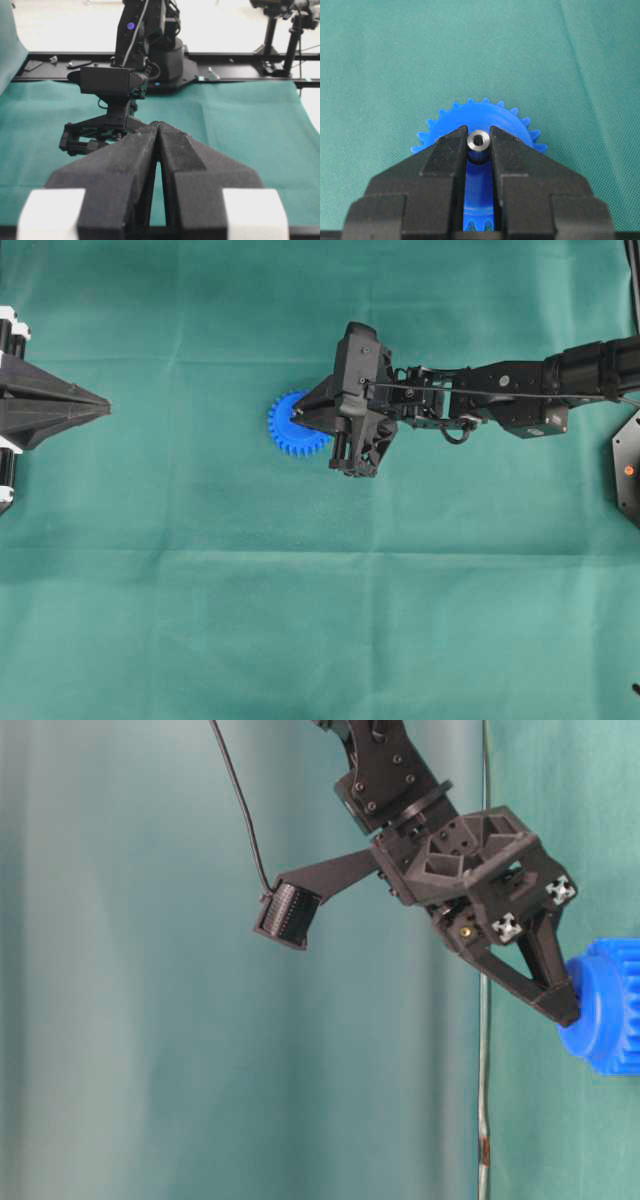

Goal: Insert the shaft placed at a random location into the center hole of the medium gear at another random location.
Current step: 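Open the right gripper and raise it away from the gear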

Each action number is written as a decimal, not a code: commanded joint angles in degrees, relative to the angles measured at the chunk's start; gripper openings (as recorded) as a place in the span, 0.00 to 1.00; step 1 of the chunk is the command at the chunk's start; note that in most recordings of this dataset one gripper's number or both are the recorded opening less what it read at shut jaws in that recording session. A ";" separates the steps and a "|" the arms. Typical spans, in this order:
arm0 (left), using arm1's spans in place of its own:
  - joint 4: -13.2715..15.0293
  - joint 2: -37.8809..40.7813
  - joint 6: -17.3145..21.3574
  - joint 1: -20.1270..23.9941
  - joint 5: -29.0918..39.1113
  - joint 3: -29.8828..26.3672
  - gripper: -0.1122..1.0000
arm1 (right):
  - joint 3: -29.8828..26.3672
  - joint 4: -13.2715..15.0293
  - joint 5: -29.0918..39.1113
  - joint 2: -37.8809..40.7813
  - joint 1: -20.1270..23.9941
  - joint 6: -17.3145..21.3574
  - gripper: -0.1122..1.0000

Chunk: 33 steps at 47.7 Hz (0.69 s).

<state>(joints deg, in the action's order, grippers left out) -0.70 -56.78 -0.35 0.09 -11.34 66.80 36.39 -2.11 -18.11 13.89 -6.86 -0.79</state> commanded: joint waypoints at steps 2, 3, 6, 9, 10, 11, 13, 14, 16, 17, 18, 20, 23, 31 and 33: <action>-0.09 0.35 0.00 0.00 -0.26 -1.41 0.10 | -0.97 -0.09 0.79 -0.62 -0.09 0.62 0.22; -0.18 0.35 0.00 0.00 -0.26 -1.41 0.10 | -0.97 -0.09 0.79 -0.62 -0.09 0.62 0.22; -0.09 0.35 0.00 0.00 -0.26 -1.41 0.10 | -1.05 0.00 1.05 -0.62 -0.09 0.62 0.23; -0.18 0.35 0.00 0.00 -0.18 -1.41 0.10 | -1.14 0.00 1.05 -0.62 -0.09 0.62 0.27; -0.09 0.35 0.00 0.00 -0.09 -1.41 0.10 | -1.14 -0.09 1.05 -0.62 -0.09 0.62 0.31; -0.18 0.35 0.00 0.00 0.00 -1.41 0.10 | -1.14 -0.09 1.14 -0.70 -0.09 0.62 0.36; -0.18 0.35 0.00 0.00 0.09 -1.41 0.10 | -1.23 0.00 1.14 -0.79 -0.09 0.62 0.47; -0.09 0.35 0.00 0.00 0.09 -1.41 0.10 | -1.32 -0.09 1.14 -0.97 -0.09 0.62 0.53; -0.18 0.35 -0.09 0.00 0.18 -1.41 0.10 | -1.32 -0.09 1.14 -1.32 -0.09 0.62 0.63; -0.09 0.35 -0.09 0.00 0.18 -1.49 0.10 | -1.32 -0.09 1.14 -1.76 -0.09 0.62 0.69; -0.09 0.35 -0.09 0.00 0.18 -1.41 0.10 | -1.32 -0.09 1.14 -2.02 -0.09 0.62 0.74; -0.09 0.35 -0.09 0.00 0.26 -1.41 0.10 | -1.32 -0.09 1.23 -2.72 -0.09 0.53 0.83; -0.09 0.26 -0.09 0.00 0.26 -1.41 0.10 | -1.32 0.00 1.67 -4.04 -0.09 0.35 0.87; -0.09 0.18 -0.09 0.00 0.26 -1.49 0.10 | -1.05 0.18 3.96 -7.91 -0.09 0.00 0.80; -0.18 0.18 -0.09 0.00 0.26 -1.49 0.10 | -1.05 0.18 4.66 -8.70 -0.09 0.00 0.80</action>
<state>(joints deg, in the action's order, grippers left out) -0.70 -56.78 -0.35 0.09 -10.81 66.80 36.12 -2.02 -14.59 8.44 -7.03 -0.79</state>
